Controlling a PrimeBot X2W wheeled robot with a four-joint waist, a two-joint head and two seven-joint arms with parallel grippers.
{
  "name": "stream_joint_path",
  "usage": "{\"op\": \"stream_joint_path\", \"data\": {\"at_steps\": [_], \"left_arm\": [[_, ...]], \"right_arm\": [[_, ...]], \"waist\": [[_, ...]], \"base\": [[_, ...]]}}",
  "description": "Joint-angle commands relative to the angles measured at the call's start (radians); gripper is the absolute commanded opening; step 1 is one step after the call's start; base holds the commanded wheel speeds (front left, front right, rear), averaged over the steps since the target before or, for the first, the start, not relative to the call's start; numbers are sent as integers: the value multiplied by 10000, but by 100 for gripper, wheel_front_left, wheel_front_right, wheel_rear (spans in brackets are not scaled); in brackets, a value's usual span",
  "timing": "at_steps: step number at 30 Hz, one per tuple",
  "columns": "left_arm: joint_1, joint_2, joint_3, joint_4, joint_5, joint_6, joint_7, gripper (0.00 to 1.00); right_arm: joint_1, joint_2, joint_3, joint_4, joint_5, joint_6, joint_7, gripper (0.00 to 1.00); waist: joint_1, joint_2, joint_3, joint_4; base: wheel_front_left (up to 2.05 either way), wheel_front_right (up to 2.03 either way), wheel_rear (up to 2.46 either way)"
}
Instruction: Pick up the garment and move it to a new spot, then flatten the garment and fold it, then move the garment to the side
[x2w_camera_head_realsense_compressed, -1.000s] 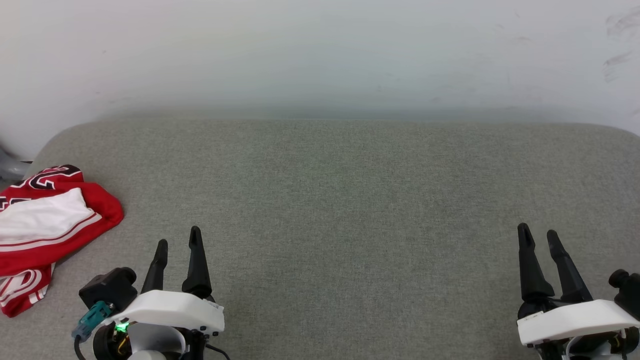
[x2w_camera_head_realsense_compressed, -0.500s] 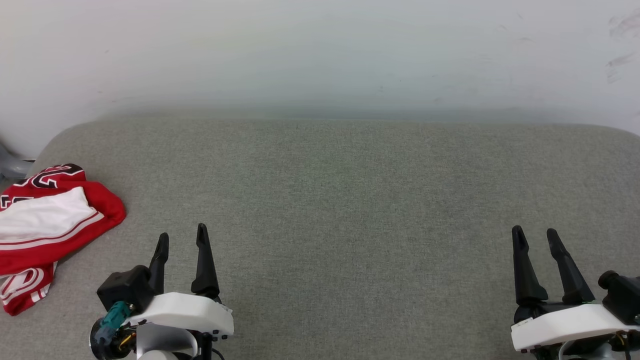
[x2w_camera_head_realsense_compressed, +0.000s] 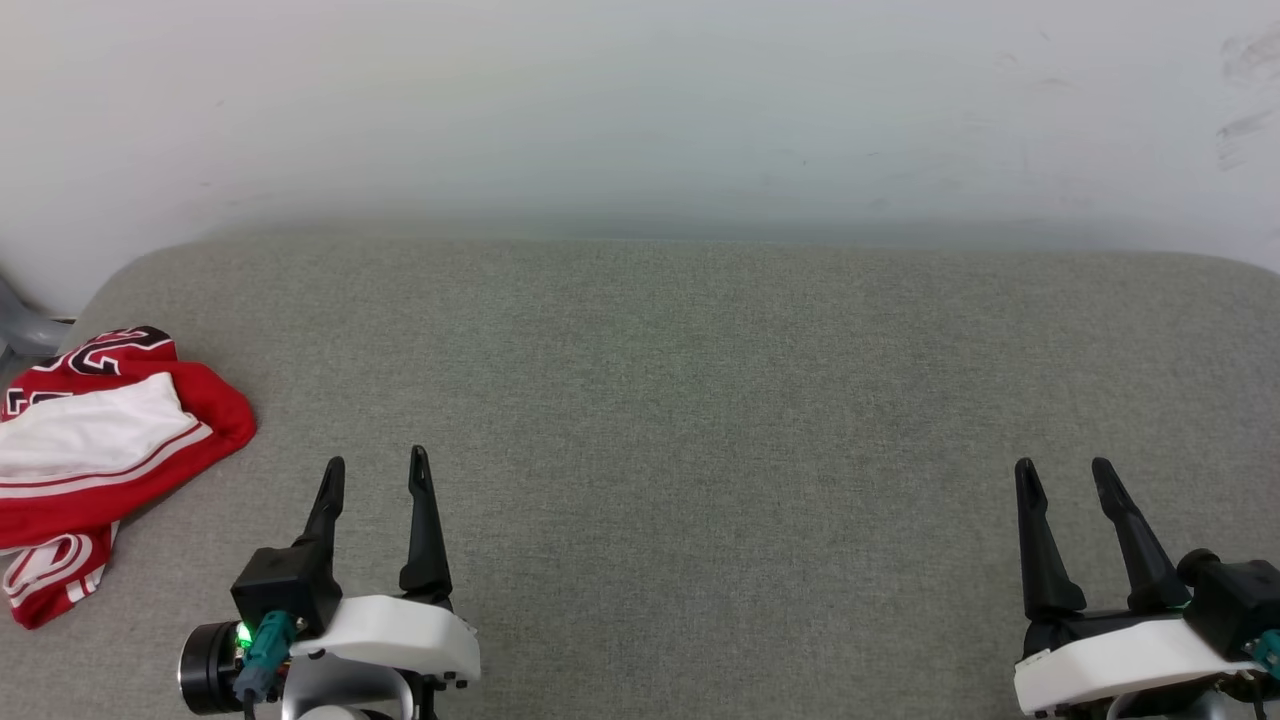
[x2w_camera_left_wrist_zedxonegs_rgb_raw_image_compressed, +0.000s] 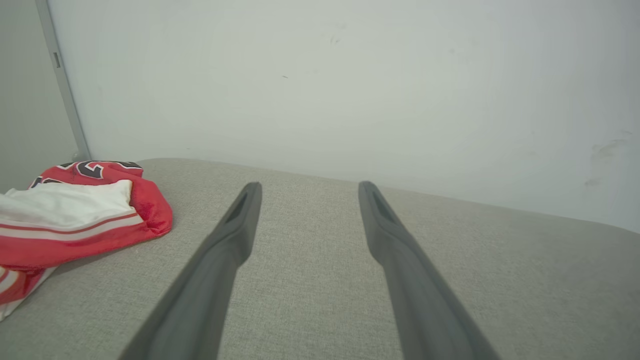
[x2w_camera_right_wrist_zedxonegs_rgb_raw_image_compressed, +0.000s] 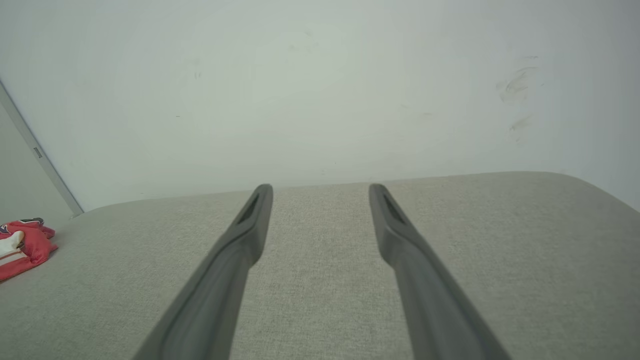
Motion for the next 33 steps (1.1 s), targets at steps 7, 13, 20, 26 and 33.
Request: {"op": "stream_joint_path", "data": {"at_steps": [7, 13, 20, 26, 33], "left_arm": [[101, 16, -101, -53, 673, 15, -216, 100], [175, -31, -103, 12, 1121, -26, -332, 100], [225, -103, -51, 118, 1612, -78, -464, 100], [278, -199, 23, 152, 1979, -174, -576, 100], [336, -326, 155, 191, 2144, -360, -657, 100]], "right_arm": [[84, 8, 25, -136, -745, -2, -215, 100], [150, 9, 41, -162, -1194, -3, -325, 100], [175, 11, 8, -151, -1581, -4, -452, 100], [221, 12, -27, -147, -1801, -4, -572, 100], [256, 13, -28, -133, -1769, -5, -649, 100]], "waist": [[0, 0, -6, 10], [0, 0, 2, 9], [0, 0, 26, 23], [0, 0, 49, 47], [0, 0, 54, 61]], "base": [[0, 0, 0], [0, 0, 0], [0, 0, 0], [0, 0, 0], [0, 0, 0]]}}
